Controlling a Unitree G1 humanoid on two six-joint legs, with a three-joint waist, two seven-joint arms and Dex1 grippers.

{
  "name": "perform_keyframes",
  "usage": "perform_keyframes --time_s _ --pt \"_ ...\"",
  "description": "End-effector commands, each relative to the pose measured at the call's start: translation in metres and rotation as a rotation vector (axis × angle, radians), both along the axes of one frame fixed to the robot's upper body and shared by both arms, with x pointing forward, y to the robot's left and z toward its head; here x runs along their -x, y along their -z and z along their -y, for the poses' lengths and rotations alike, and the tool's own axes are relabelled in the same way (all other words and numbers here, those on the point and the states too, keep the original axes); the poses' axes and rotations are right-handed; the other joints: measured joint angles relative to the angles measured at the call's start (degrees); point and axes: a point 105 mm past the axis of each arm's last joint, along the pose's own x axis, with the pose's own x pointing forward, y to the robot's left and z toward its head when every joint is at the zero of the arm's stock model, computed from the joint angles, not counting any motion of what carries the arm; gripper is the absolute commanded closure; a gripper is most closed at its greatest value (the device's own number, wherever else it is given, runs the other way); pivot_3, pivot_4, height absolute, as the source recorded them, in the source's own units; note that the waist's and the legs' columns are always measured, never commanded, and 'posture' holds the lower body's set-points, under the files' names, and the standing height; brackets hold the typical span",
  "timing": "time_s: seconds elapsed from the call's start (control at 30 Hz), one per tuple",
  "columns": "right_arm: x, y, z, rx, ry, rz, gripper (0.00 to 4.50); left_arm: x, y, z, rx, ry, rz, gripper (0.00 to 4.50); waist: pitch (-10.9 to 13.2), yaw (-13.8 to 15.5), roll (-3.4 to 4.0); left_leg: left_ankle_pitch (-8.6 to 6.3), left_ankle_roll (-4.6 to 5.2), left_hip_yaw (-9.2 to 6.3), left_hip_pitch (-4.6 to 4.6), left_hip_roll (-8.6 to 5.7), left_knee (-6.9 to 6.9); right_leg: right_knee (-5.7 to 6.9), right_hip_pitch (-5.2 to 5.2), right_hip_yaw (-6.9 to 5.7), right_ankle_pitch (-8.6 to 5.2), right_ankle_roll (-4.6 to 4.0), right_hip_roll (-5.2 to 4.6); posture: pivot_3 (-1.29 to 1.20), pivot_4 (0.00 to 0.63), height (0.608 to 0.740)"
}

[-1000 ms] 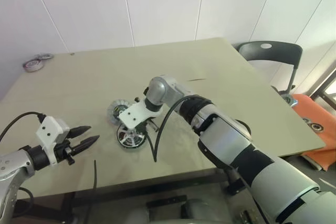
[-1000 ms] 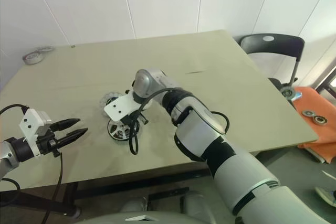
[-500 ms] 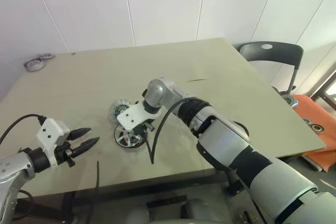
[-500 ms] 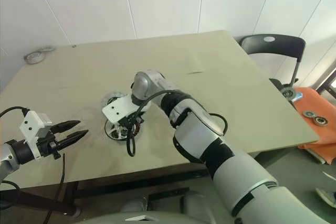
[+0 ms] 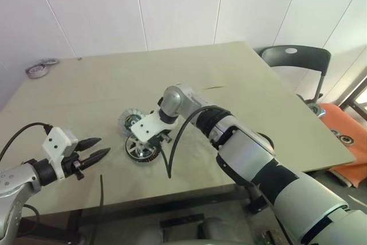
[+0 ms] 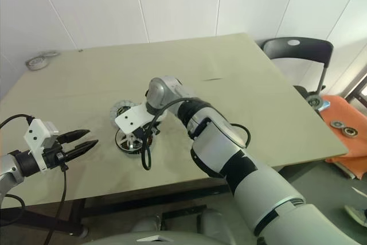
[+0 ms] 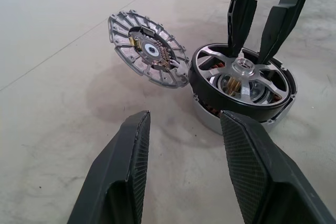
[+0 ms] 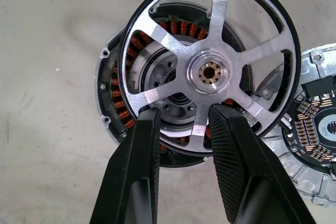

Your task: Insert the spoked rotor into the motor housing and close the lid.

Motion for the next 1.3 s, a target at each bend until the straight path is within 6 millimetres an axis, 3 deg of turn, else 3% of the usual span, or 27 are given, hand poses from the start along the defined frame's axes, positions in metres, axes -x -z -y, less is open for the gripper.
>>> perform_keyframes --time_s 0.03,0.07,0.23,0.37,0.8,0.97,1.3 --pt "0.0006 -0.0121 -0.0074 -0.036 -0.033 0.031 3.00 -0.0024 -0.0079 -0.0014 -0.010 -0.003 0.031 2.24 0.00 0.00 0.00 0.00 0.00 0.00 0.00 0.00 0.00 0.00 0.00 0.00 0.00 0.00 0.00 0.00 0.000 0.740" --pt "0.0005 -0.0119 -0.0074 -0.036 -0.034 0.035 2.64 -0.0025 -0.0079 -0.0016 -0.009 -0.004 0.031 2.24 0.00 0.00 0.00 0.00 0.00 0.00 0.00 0.00 0.00 0.00 0.00 0.00 0.00 0.00 0.00 0.00 0.000 0.740" --pt "0.0027 -0.0124 -0.0078 -0.037 -0.045 0.020 2.64 -0.0027 -0.0079 -0.0019 -0.010 -0.005 0.032 2.24 0.00 0.00 0.00 0.00 0.00 0.00 0.00 0.00 0.00 0.00 0.00 0.00 0.00 0.00 0.00 0.00 0.000 0.740" --pt "0.0018 -0.0137 -0.0113 -0.057 -0.031 0.027 3.52 -0.0031 -0.0082 -0.0022 -0.010 -0.007 0.034 2.24 0.00 0.00 0.00 0.00 0.00 0.00 0.00 0.00 0.00 0.00 -0.01 0.00 0.00 0.00 0.00 0.00 0.000 0.740" --pt "0.0026 -0.0141 -0.0084 -0.034 -0.052 0.030 3.52 -0.0035 -0.0079 -0.0022 -0.009 -0.009 0.036 2.24 0.00 0.00 0.00 0.00 0.00 0.00 0.00 0.00 0.00 0.00 -0.01 0.00 0.00 0.00 0.00 0.00 0.000 0.740" --pt "0.0036 -0.0147 -0.0087 -0.037 -0.059 0.026 4.46 -0.0040 -0.0078 -0.0018 -0.009 -0.008 0.036 2.24 -0.01 0.00 -0.01 0.00 0.00 0.00 0.00 0.00 -0.01 0.00 -0.01 0.00 0.00 0.00 -0.01 0.00 0.000 0.740" --pt "0.0019 -0.0175 -0.0091 -0.042 -0.057 0.039 4.46 -0.0059 -0.0086 -0.0017 -0.010 -0.004 0.038 2.24 -0.01 0.00 -0.01 0.00 0.00 0.00 0.00 0.00 0.00 0.01 -0.01 0.00 0.00 0.00 0.00 0.00 0.000 0.740"
